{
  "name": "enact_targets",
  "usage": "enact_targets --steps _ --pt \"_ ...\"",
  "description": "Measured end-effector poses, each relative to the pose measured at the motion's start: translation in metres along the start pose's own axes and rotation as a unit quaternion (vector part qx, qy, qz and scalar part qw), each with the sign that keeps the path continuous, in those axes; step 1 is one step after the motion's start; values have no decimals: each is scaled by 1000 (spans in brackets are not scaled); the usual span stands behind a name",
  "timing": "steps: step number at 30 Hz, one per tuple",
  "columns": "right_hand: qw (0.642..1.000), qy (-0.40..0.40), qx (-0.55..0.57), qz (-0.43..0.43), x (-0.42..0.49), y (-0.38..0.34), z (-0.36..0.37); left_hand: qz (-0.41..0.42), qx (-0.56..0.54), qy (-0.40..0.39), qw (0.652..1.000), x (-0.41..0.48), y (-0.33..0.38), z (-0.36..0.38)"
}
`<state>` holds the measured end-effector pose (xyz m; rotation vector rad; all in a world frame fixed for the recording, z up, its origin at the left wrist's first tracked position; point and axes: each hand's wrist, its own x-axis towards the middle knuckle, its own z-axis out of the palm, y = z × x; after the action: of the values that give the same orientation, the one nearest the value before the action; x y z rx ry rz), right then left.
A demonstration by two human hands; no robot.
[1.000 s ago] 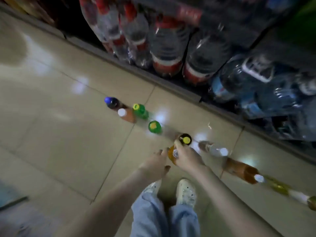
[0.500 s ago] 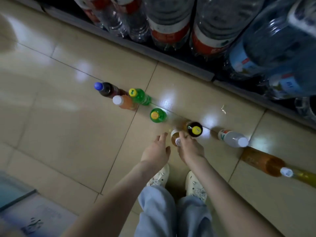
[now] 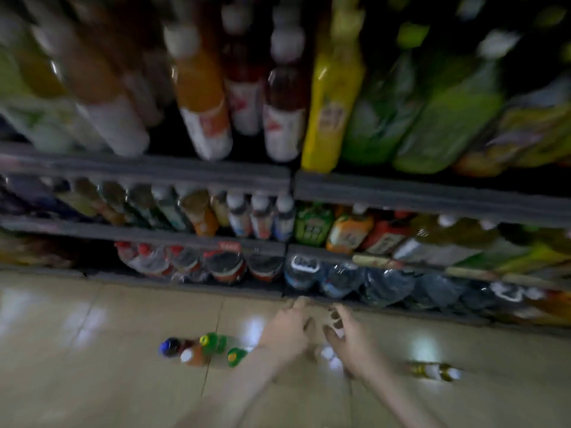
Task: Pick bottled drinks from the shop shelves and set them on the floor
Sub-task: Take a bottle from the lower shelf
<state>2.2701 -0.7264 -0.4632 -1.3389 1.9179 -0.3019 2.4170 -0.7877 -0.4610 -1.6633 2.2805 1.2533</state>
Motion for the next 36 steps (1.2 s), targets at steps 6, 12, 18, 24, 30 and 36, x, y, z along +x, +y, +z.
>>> enact_targets --steps 6,12,18,24,30,36 --pt "992 95 58 -55 -79 0 -133 164 25 17 986 -41 157 -31" --pt "983 154 68 -74 -145 66 -243 223 16 30 974 -72 279 -7" --pt "974 202 78 -62 -182 136 -342 246 40 91 964 -80 379 26" --pt "970 207 76 -100 -163 160 -391 252 58 138 956 -55 429 30" --pt "964 248 55 -82 -138 191 -429 269 93 147 947 -4 483 32" --pt "953 294 66 -21 -135 253 -486 303 132 139 933 39 552 63"
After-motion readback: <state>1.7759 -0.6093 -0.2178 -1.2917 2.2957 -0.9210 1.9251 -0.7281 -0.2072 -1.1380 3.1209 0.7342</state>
